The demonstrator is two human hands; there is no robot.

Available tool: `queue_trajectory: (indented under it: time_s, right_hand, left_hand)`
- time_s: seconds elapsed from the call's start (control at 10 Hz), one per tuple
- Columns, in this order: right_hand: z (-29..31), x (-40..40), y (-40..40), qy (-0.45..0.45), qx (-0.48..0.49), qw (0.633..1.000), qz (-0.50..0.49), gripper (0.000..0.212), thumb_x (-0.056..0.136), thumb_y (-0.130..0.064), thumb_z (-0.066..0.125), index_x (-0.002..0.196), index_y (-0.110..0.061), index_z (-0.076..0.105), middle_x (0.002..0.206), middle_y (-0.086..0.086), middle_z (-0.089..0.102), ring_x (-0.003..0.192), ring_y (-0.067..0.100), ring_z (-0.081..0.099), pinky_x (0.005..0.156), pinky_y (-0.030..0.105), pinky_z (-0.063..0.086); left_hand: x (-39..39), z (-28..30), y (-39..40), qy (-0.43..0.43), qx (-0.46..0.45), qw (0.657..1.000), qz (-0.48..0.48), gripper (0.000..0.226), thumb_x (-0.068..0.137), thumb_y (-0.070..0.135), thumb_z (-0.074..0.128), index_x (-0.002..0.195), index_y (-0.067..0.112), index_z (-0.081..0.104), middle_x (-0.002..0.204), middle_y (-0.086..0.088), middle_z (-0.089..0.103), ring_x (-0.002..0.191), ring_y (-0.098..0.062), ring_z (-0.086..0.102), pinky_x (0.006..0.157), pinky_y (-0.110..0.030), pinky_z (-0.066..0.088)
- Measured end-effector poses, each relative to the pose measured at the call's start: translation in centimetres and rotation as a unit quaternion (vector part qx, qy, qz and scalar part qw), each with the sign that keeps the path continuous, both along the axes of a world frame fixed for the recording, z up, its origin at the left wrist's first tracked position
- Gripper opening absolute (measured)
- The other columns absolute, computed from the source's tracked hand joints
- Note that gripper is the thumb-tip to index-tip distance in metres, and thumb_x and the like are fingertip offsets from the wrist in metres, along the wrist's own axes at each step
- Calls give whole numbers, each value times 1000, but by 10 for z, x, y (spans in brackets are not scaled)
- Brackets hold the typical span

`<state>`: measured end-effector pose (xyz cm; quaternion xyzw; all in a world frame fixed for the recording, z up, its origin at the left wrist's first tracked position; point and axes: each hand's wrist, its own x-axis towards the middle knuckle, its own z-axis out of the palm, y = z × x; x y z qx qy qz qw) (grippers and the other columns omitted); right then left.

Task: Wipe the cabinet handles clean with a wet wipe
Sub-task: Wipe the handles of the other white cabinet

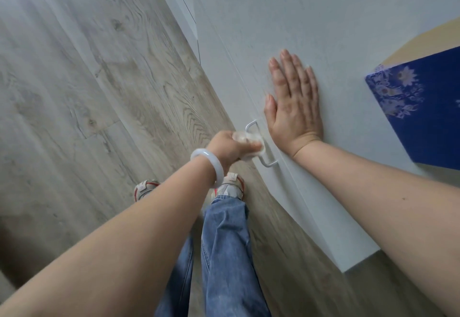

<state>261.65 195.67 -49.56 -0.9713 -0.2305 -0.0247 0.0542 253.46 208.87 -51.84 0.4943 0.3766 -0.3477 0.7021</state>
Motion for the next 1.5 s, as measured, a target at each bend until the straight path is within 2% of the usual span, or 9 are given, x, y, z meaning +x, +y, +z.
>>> queue_trajectory:
  time_s: [0.1,0.3,0.4,0.5,0.7,0.9,1.1,1.3,1.5]
  right_hand:
    - [0,0,0,0,-2,1000,-2,60,93,-29,37,150,-11,31,157,11,26,146,25,22,118,48,18]
    - [0,0,0,2,-4,1000,-3,60,94,-30,36,150,-11,30,158,11,25,146,25,22,118,48,18]
    - [0,0,0,4,-3,1000,-1,60,93,-30,37,150,-10,31,157,12,25,146,25,22,118,48,18]
    - [0,1,0,6,-3,1000,0,61,93,-29,37,150,-10,30,157,12,25,146,25,22,118,48,17]
    - [0,0,0,3,-2,1000,-1,59,94,-29,36,150,-10,31,157,12,25,146,25,22,118,48,18]
    - [0,0,1,9,1,1000,1,60,93,-28,37,150,-10,31,157,12,26,146,26,22,118,49,17]
    - [1,1,1,9,1,1000,1,60,93,-28,37,150,-9,32,157,13,26,146,26,22,118,49,17]
    - [2,0,0,12,-5,1000,2,60,93,-28,37,150,-9,31,157,13,25,146,26,21,118,48,17]
    - [2,0,1,15,-6,1000,1,61,93,-27,38,150,-9,30,158,13,24,147,26,20,119,48,16]
  left_hand:
    - [6,3,0,-19,54,996,62,11,80,11,78,84,5,70,74,-5,68,65,-13,63,69,-24,54]
    - [-26,4,-27,20,37,997,-58,22,75,23,82,84,7,71,85,-8,73,85,-22,70,88,-35,55]
    - [-6,2,-10,6,77,996,34,36,71,23,85,98,3,70,89,-8,74,83,-18,70,82,-31,55]
    - [4,8,-6,-2,117,987,113,22,79,21,81,95,10,70,78,1,71,67,-9,65,67,-22,52]
    - [-25,17,-39,58,64,995,50,15,74,17,81,78,11,67,77,-11,69,73,-23,64,86,-43,56]
    - [11,9,-12,-7,101,980,171,19,74,10,83,80,21,69,73,3,72,77,-21,70,83,-42,59]
    - [-6,16,-30,24,28,964,264,16,81,5,77,82,19,70,79,0,72,79,-16,69,83,-33,58]
    - [26,6,-5,-9,88,970,224,19,79,6,78,73,17,63,67,1,68,68,-18,65,77,-40,58]
    - [-2,11,-26,38,9,954,298,12,79,5,79,85,10,70,82,-7,72,76,-18,70,77,-32,61]
